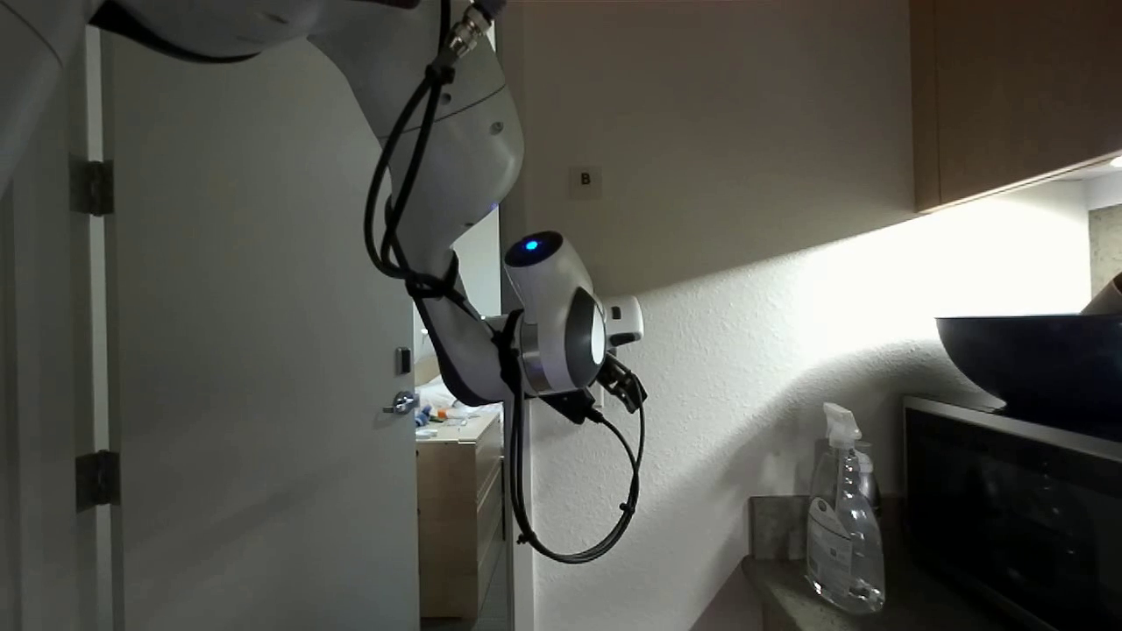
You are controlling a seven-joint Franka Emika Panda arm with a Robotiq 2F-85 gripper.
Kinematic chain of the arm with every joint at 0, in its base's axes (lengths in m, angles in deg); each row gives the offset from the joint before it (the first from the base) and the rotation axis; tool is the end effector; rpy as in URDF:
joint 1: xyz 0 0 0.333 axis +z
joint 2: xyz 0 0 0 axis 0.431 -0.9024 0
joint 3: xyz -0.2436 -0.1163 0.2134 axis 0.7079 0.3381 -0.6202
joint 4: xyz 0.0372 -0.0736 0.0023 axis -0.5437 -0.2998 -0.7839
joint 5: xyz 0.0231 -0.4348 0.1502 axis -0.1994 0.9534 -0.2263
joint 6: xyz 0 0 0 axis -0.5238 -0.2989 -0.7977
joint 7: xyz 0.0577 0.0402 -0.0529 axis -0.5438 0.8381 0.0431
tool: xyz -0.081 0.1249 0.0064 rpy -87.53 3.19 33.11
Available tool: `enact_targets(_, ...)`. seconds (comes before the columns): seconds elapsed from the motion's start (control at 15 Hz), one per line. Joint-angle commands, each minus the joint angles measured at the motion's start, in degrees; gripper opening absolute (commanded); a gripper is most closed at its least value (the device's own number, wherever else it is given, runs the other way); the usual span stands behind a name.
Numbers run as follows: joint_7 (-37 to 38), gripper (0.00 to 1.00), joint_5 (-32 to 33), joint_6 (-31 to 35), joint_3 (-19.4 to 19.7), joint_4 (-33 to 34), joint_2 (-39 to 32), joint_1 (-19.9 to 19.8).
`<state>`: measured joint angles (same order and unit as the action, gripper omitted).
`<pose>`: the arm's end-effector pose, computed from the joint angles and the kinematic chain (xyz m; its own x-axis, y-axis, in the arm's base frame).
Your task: Turn on the light switch
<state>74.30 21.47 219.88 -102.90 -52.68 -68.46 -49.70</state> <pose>0.6926 -0.0770 0.3258 0.5101 -0.5033 0.6975 -0.3071 -0.8641 -0.3989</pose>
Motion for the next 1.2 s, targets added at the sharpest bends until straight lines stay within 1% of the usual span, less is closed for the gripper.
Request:
enact_targets(0.0, 0.51, 1.0, 2.51, 2.52, -4.28, -0.1, 1.27, -3.31)
enact_targets(0.07, -0.63, 1.0, 2.13, 4.07, -2.27, -1.68, 4.11, -1.66)
enact_targets(0.13, -0.89, 1.0, 1.98, 4.86, -1.65, -2.13, 4.93, -1.37)
enact_targets(0.2, -1.59, 1.0, 0.6, 6.79, 0.1, -2.8, 6.71, -0.06)
enact_targets(0.33, -1.07, 1.0, 0.41, 4.66, -1.68, -0.43, 8.67, -1.24)
enact_targets(0.53, -2.7, 1.0, -2.09, 4.39, 0.21, 0.11, 12.1, 0.58)
enact_targets(0.6, -0.64, 1.0, 0.17, 4.38, -0.96, 0.96, 9.47, -0.68)
enact_targets(0.8, -0.64, 1.0, -0.4, 4.31, -0.48, 0.97, 11.66, -0.22)
enact_targets(1.13, -0.64, 1.0, -0.41, 4.31, -0.36, 0.94, 11.48, -0.22)
